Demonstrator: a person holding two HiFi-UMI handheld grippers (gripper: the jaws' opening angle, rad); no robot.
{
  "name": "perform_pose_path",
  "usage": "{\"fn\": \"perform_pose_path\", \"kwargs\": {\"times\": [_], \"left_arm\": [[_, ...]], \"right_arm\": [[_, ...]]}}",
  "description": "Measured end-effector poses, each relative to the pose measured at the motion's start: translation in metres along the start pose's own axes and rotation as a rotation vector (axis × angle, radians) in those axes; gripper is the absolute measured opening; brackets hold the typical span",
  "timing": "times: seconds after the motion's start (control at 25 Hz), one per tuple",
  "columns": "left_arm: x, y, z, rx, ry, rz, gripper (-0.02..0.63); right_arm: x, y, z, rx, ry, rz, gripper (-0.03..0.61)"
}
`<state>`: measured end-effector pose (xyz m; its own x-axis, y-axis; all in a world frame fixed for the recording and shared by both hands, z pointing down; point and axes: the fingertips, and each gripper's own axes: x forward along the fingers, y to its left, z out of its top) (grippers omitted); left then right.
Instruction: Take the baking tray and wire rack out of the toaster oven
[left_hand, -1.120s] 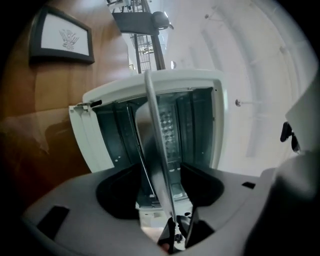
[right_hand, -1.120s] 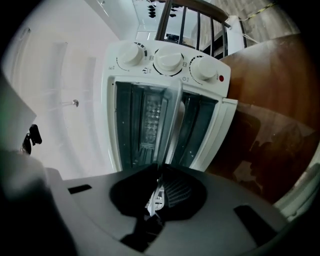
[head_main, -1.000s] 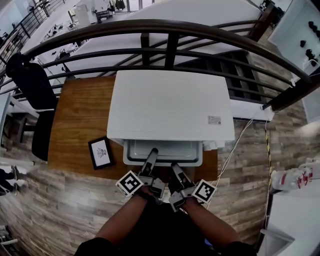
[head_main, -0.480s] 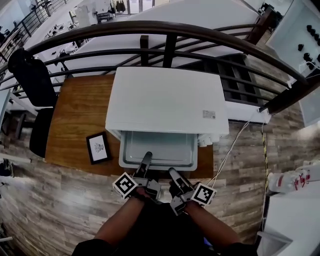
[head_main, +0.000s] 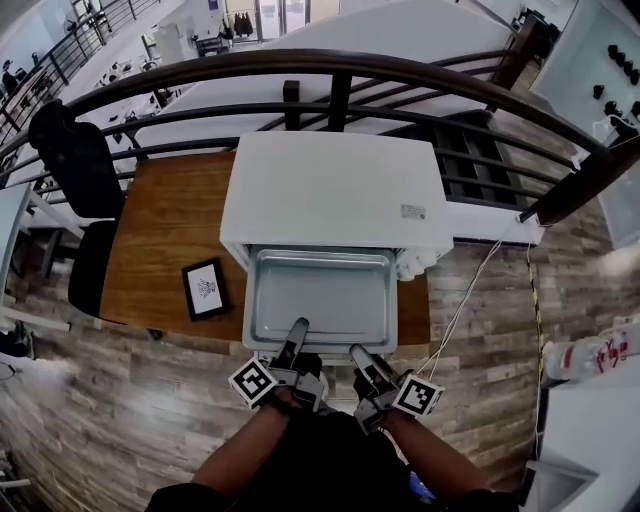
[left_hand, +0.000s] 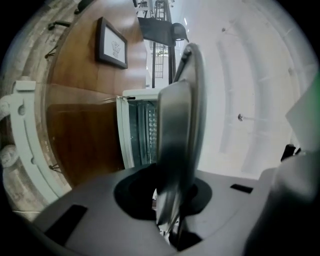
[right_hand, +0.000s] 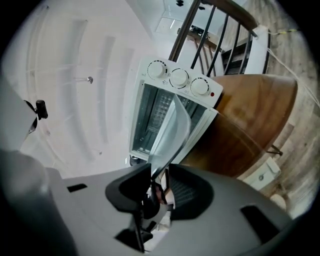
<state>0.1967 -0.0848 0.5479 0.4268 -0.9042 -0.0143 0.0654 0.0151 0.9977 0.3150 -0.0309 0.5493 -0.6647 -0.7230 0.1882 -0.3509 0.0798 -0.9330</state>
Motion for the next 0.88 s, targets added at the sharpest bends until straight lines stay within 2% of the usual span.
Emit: {"fn": "perform_pose_path", "kwargs": {"times": [0.12, 0.28, 0.56, 0.88], "left_arm": [[-0.016, -0.003, -0.003, -0.021, 0.015, -0.005, 0.051], [-0.031, -0.005, -0.005, -0.003, 0.045, -0.028, 0.049], [-0.078, -0.005, 0.001, -0.062, 0.121, -0.034, 0.049], [-0.125, -0.033, 0.038, -0.028, 0.18, -0.08, 0.049]], "right_arm": [[-0.011, 0.005, -0.015, 0.0, 0.007, -0.011, 0.109], [-0.018, 0.012, -0.028, -0.081, 0.022, 0.001, 0.114], [-0.031, 0.031, -0.078, -0.09, -0.017, -0.031, 0.115], [-0.014, 0.073, -0.132, -0.124, -0.039, 0.01, 0.126]]}}
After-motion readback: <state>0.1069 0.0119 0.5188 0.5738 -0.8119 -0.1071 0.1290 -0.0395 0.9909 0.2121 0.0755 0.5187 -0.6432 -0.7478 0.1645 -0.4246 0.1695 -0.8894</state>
